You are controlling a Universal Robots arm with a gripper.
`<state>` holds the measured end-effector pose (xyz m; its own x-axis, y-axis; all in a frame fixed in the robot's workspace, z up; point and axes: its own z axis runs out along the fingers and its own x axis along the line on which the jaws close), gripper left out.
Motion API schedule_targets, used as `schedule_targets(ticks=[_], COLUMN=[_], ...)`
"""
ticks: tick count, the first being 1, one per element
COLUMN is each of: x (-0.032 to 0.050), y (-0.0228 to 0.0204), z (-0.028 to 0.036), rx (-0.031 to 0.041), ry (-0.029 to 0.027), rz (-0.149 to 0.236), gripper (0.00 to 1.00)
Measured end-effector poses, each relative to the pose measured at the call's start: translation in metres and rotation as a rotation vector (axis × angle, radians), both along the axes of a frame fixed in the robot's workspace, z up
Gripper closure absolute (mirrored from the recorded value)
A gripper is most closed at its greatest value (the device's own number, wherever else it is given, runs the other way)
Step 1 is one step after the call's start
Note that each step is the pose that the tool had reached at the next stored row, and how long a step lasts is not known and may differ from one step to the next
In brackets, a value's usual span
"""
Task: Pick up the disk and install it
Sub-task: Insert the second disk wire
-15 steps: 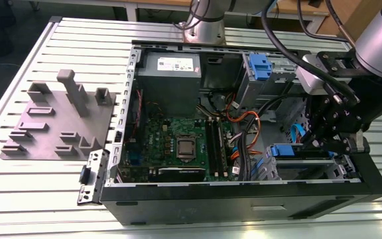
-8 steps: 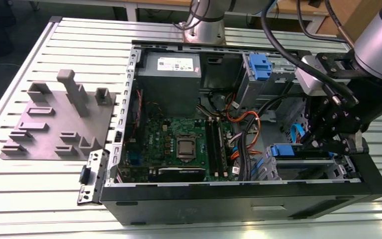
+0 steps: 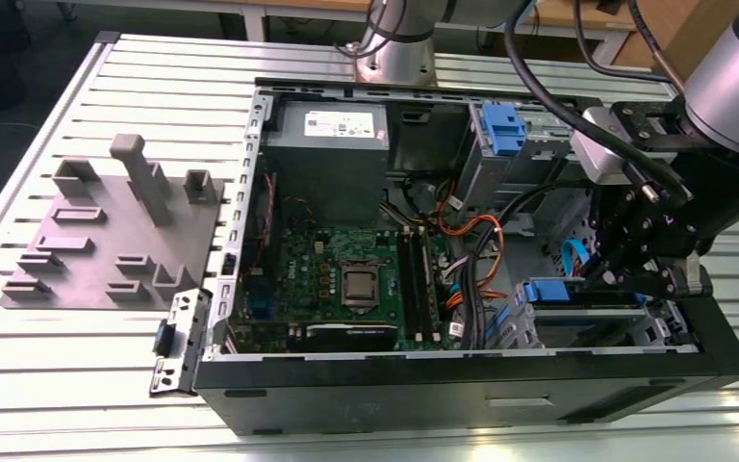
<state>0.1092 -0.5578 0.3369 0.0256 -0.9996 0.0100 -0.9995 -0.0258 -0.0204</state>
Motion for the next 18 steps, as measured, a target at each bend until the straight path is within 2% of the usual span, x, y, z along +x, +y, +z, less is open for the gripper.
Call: schedule_targets(ticks=[10,13,18], x=[0.0000,0.0000,0.0000], y=[0.0000,-0.0001,-0.0001], z=[-0.0018,0.0005,0.0005], rx=[0.0012,0.0001,0.0000], ry=[-0.0001,0.0000,0.0000], rz=[0.000,0.000,0.000], gripper=[0.84,0.84,0.84])
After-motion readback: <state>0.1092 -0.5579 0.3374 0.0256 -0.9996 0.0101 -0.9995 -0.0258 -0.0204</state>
